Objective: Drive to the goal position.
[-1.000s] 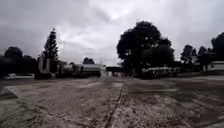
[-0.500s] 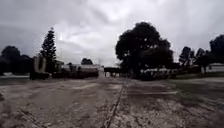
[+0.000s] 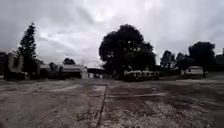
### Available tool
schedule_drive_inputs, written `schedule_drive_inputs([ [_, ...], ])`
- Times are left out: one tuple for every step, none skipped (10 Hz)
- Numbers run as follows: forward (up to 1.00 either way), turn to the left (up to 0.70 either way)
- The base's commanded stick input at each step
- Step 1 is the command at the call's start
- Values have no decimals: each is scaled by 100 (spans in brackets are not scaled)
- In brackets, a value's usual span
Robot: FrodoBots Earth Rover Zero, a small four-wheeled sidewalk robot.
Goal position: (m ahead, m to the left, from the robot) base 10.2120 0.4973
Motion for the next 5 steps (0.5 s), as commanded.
schedule_drive_inputs([
  [50, 0],
  [50, 0],
  [50, 0],
  [50, -24],
  [50, -50],
])
